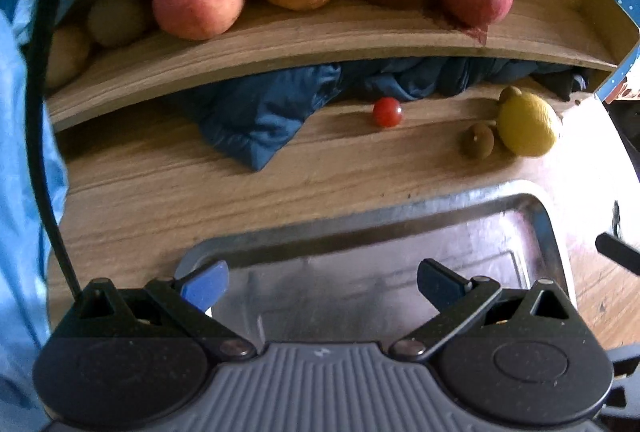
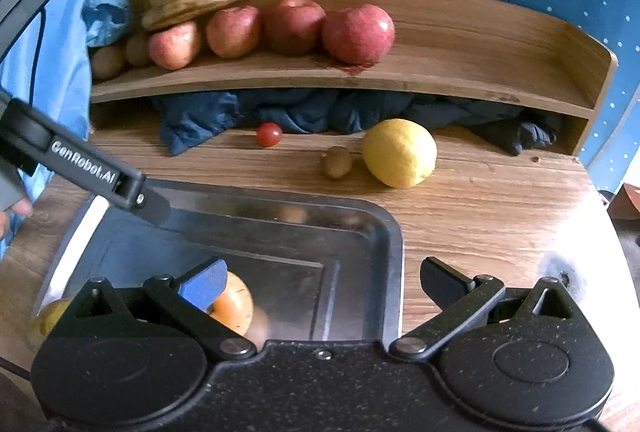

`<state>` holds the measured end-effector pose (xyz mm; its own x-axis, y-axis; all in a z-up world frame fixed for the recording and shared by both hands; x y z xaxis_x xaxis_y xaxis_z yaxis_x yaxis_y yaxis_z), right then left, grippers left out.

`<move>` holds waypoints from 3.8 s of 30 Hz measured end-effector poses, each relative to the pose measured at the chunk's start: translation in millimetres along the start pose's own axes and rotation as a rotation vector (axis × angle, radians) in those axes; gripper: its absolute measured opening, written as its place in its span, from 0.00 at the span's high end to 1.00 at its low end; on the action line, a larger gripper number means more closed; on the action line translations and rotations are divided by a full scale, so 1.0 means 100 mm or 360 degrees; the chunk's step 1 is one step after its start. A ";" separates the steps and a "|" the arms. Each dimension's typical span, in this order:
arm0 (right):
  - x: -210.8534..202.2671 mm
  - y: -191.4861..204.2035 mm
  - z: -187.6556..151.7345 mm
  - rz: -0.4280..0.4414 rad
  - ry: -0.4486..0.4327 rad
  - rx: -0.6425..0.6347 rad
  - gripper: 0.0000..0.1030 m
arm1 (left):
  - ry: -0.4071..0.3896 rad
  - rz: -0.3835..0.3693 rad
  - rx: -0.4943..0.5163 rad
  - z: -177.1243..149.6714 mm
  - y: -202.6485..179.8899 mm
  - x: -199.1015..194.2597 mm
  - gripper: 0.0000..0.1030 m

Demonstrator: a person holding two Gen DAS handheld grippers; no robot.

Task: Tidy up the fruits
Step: 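Withdraw both open grippers from the tray toward the remaining fruit, then grasp the red cherry tomato with the left gripper while the right grasps a small brown kiwi, then lift the held tomato and kiwi and carry them over the steel tray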

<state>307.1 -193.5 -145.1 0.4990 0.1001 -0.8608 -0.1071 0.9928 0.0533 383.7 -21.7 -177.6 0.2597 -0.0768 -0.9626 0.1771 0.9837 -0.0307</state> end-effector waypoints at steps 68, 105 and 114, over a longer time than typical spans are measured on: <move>0.91 -0.04 0.64 -0.0069 0.0090 0.0190 0.55 | -0.0087 -0.0393 0.0010 0.98 -0.35 0.51 0.50; 0.57 -0.10 0.60 -0.0045 -0.0017 0.0197 0.72 | -0.0146 -0.0425 0.0016 0.77 -0.43 0.19 0.75; 0.26 -0.12 0.46 -0.0024 -0.0070 0.0196 0.72 | -0.0175 -0.0423 0.0034 0.52 -0.55 -0.02 0.75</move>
<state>360.4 -199.7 -144.8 0.5375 0.0851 -0.8390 0.0057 0.9945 0.1045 423.2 -84.1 -160.1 0.3029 -0.3498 -0.8865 0.2726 0.9232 -0.2711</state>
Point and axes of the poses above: each gripper's, at about its wrist camera, not at the fingertips, and x roughly the way its jaws point, y to its left, z to its top, the point moved 10 cm from there along x, roughly the way its jaws point, and after that the axes turned 4 degrees about y, right-handed, at the moved point
